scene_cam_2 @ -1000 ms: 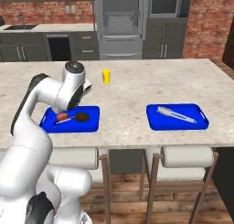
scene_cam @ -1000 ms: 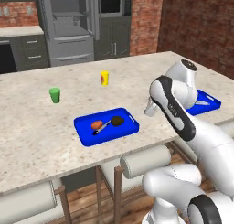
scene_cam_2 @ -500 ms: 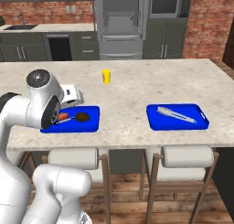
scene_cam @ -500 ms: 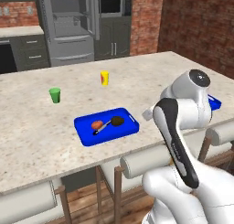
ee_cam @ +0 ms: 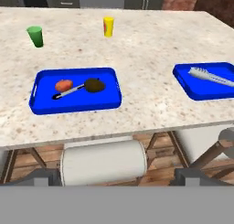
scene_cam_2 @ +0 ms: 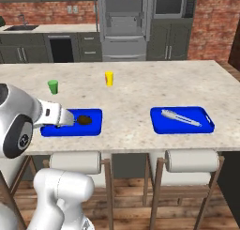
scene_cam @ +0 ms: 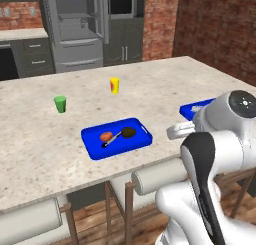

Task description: Gather the avocado and squash from the fridge and place them on a tray on the dining counter. Then gather the chicken drumsticks from the fridge and place them on the other tray.

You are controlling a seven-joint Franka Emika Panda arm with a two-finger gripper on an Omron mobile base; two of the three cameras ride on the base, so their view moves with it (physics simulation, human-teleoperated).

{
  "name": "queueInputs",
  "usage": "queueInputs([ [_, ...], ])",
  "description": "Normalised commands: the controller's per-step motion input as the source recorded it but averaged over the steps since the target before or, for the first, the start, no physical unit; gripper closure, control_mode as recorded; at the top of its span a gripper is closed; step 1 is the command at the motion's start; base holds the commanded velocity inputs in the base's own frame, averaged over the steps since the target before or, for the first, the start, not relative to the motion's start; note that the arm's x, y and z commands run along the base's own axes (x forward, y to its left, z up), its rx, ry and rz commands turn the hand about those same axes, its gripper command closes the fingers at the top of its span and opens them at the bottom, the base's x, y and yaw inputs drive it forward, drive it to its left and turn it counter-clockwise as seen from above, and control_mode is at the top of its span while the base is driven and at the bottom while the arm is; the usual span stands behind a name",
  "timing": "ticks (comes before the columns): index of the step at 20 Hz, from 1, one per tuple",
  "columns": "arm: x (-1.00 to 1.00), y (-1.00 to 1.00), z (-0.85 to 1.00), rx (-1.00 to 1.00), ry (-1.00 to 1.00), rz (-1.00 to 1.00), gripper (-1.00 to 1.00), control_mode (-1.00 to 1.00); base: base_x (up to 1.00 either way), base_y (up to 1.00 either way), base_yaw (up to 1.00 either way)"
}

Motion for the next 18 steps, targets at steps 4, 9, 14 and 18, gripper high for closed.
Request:
queueInputs([
  [4,-1.0,-0.28,0.44,0.09,0.0,-0.14,-1.0,-1.0,0.0,0.0,0.0],
  [9,-0.41,-0.03,0.02,0.01,-0.01,-0.04,-1.0,-1.0,0.0,0.0,0.0],
  [14,-0.05,-0.03,-0.01,0.0,-0.03,0.0,-1.0,-1.0,0.0,0.0,0.0],
  [18,-0.11,-0.1,0.0,0.0,-0.04,-0.01,-1.0,1.0,-0.52,-0.57,-0.06],
])
